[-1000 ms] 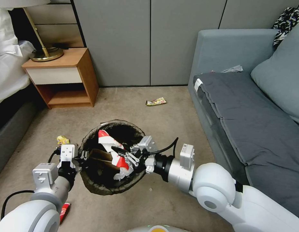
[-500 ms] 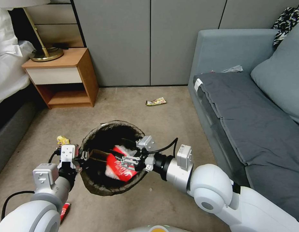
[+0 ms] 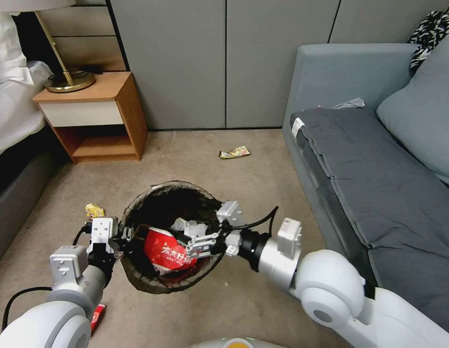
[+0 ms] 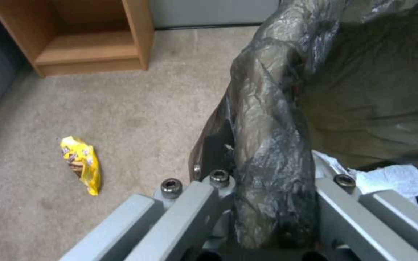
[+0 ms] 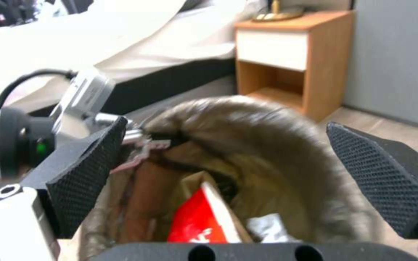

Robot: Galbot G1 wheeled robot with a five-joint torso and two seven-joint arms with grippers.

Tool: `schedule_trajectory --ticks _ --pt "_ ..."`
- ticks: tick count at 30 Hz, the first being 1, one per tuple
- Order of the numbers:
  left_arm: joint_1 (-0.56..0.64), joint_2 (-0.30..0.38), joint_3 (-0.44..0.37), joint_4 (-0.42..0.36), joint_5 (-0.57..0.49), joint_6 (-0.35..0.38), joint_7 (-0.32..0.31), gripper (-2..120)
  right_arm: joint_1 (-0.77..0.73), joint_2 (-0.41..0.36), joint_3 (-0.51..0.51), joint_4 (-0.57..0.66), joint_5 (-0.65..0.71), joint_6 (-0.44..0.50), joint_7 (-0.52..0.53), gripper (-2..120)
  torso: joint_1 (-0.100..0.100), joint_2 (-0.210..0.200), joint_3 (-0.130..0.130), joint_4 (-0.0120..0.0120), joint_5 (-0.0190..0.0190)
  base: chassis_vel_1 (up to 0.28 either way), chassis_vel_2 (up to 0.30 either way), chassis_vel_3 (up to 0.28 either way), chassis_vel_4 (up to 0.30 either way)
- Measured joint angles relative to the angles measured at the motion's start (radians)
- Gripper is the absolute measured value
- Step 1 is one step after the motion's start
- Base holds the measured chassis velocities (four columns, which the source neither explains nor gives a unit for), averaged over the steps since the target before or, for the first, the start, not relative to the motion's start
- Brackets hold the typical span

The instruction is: Pick up the trash bin, then pick up the garbage from the floor and place it into the trash bin.

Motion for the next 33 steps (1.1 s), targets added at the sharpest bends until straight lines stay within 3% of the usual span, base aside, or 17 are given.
schedule_trajectory --ticks 7,9,11,16,23,26,33 --pt "-0.004 0.002 -0.001 0.0 0.0 -0.001 0.0 1 -0.068 -0.026 0.116 0.054 -0.01 0.045 0.028 100 0.0 0.0 0.0 0.0 -0.0001 0.0 0.0 0.0 0.0" --pt "-0.006 0.005 -0.004 0.0 0.0 -0.004 0.001 1 -0.157 -0.034 0.204 0.076 -0.04 0.096 0.057 100 0.0 0.0 0.0 0.0 0.0 0.0 0.0 0.0 0.0" --pt "-0.006 0.006 -0.005 0.0 0.0 -0.006 0.001 1 -0.183 -0.034 0.229 0.08 -0.049 0.109 0.063 100 0.0 0.0 0.0 -0.0002 0.0 0.0 0.0 0.0 0.0" --pt "-0.008 0.011 -0.008 0.0 -0.001 -0.008 0.002 1 -0.27 -0.005 0.369 0.091 -0.05 0.192 0.146 100 0.0 0.0 0.0 0.0001 0.0 0.0 0.0 0.0 0.0" --pt "-0.011 0.014 -0.01 0.0 -0.007 -0.008 0.002 1 -0.357 0.028 0.533 0.059 -0.116 0.225 0.162 100 0.0 0.0 0.0 0.0 0.0 0.0 0.0 0.0 0.0" --pt "-0.015 0.016 -0.012 0.0 -0.01 -0.006 0.002 1 -0.456 0.085 0.62 0.01 -0.225 0.268 0.136 100 0.0 0.0 0.0 0.0001 -0.0002 0.0 0.0 0.0 0.0" --pt "-0.021 0.018 -0.013 0.0 -0.016 -0.001 0.002 1 -0.581 0.203 0.662 -0.034 -0.38 0.338 0.093 100 0.0 0.0 0.0 -0.0003 0.0001 0.0 0.0 0.0 0.0"
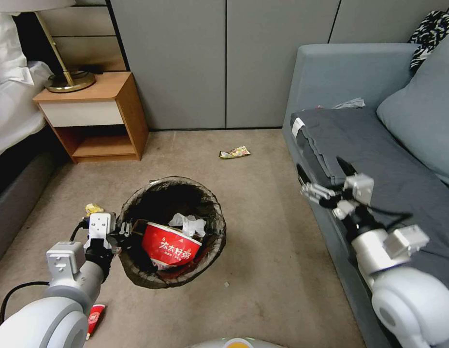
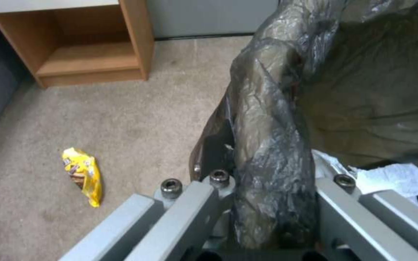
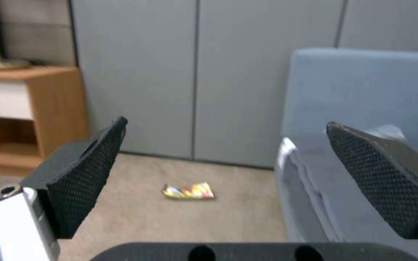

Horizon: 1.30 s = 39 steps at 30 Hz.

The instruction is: Pick up the trash bin, then pick up the garbage from the floor and place it into the trash bin.

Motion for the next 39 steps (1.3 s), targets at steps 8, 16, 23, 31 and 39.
schedule_trajectory --ticks 8,16,23,31,39 --pt "-0.001 -0.004 0.0 0.0 -0.001 0.002 0.0 1 -0.069 0.125 -0.005 -0.015 -0.119 0.045 -0.021 100 0.0 0.0 0.0 0.0001 -0.0002 0.0 0.0 0.0 0.0" --pt "0.004 -0.01 -0.001 0.0 -0.001 0.004 0.001 1 -0.062 0.163 -0.022 -0.023 -0.156 0.052 -0.032 100 0.0 0.0 0.0 0.0004 -0.0002 0.046 0.053 0.055 0.049" --pt "0.008 -0.014 -0.001 0.0 0.0 0.004 0.0 1 -0.067 0.167 -0.022 -0.025 -0.155 0.052 -0.028 100 0.0 0.0 0.0 0.0003 -0.0002 0.1 0.083 0.081 0.082" --pt "0.01 -0.016 -0.002 0.0 0.002 0.004 0.0 1 -0.069 0.167 -0.017 -0.03 -0.15 0.052 -0.024 100 0.0 0.0 0.0 0.0004 -0.0002 0.116 0.118 0.116 0.117" --pt "0.01 -0.018 -0.002 0.0 0.003 0.004 0.0 1 -0.069 0.166 -0.018 -0.035 -0.145 0.048 -0.017 100 0.0 0.0 0.0 0.0003 -0.0002 0.114 0.104 0.112 0.118"
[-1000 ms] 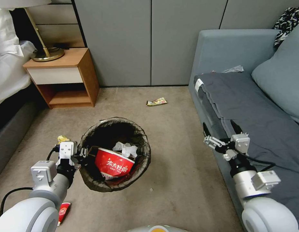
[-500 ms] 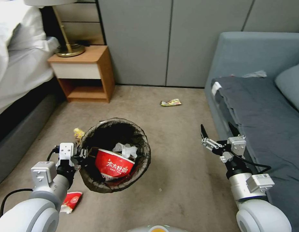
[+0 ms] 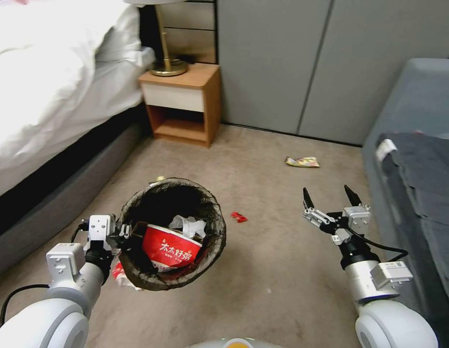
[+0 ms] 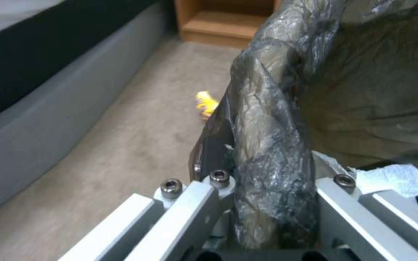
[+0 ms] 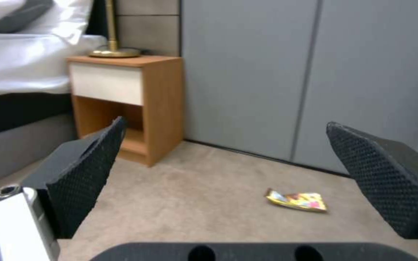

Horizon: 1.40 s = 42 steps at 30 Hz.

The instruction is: Pick up the trash bin, then pick up the garbage from the floor and place it into the trash bin.

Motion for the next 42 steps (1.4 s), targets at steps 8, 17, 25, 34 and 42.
schedule_trajectory --ticks 8,17,25,34,42 --pt "0.001 -0.004 0.001 0.0 0.004 -0.011 -0.001 1 0.018 -0.006 -0.008 -0.017 0.036 -0.045 0.004 100 0.0 0.0 0.0 0.0002 -0.0001 0.097 0.108 0.094 0.089" --pt "0.002 -0.004 0.003 0.0 0.005 -0.013 -0.001 1 0.111 -0.029 -0.031 -0.112 0.117 -0.107 0.041 100 0.0 0.0 0.0 -0.0002 0.0003 0.013 0.02 0.009 0.008" --pt "0.013 -0.003 -0.004 0.0 0.004 -0.013 -0.001 1 0.208 -0.037 -0.076 -0.18 0.202 -0.174 0.122 100 0.0 0.0 0.0 -0.0001 0.0 0.0 0.0 0.0 0.0" --pt "0.011 0.001 -0.003 0.0 0.0 -0.013 -0.001 1 0.194 -0.028 -0.071 -0.163 0.179 -0.176 0.134 100 0.0 0.0 0.0 0.0 0.0 0.0 0.0 0.0 0.0" --pt "0.012 0.003 -0.003 0.0 -0.004 -0.013 0.0 1 0.186 -0.024 -0.067 -0.155 0.169 -0.172 0.135 100 0.0 0.0 0.0 0.0 0.0 0.0 0.0 0.0 0.0"
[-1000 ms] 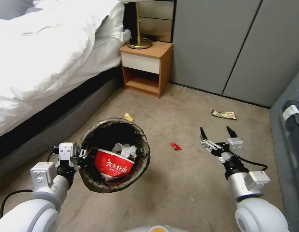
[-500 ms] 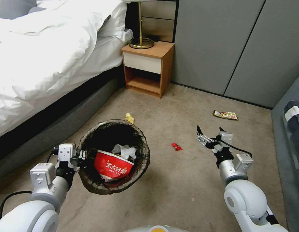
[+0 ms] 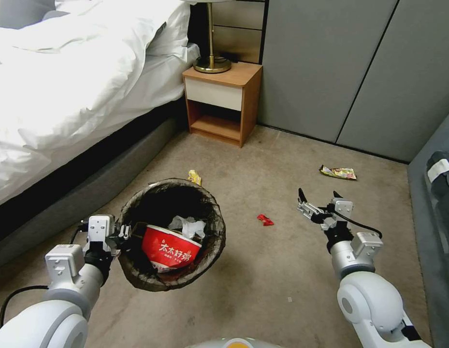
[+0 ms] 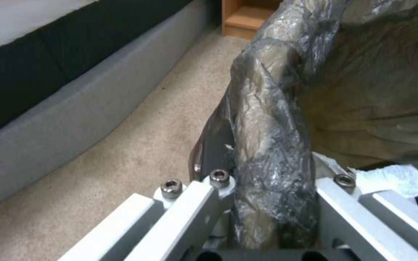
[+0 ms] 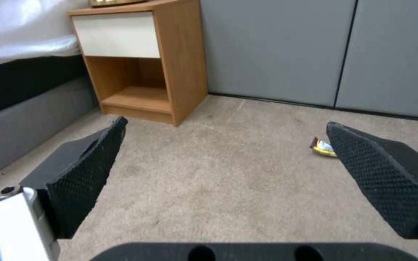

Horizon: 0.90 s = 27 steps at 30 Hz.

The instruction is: Pick up the trash bin, then pick up the garbage from the floor and place it into the trash bin.

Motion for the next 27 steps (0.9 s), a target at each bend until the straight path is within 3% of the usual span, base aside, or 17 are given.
schedule_trajectory --ticks 27 --pt "-0.004 -0.001 -0.001 0.0 -0.002 0.001 0.001 1 -0.009 0.009 -0.001 -0.001 -0.02 0.013 -0.006 100 0.0 0.0 0.0 0.0 0.0 -0.024 0.026 0.025 -0.029"
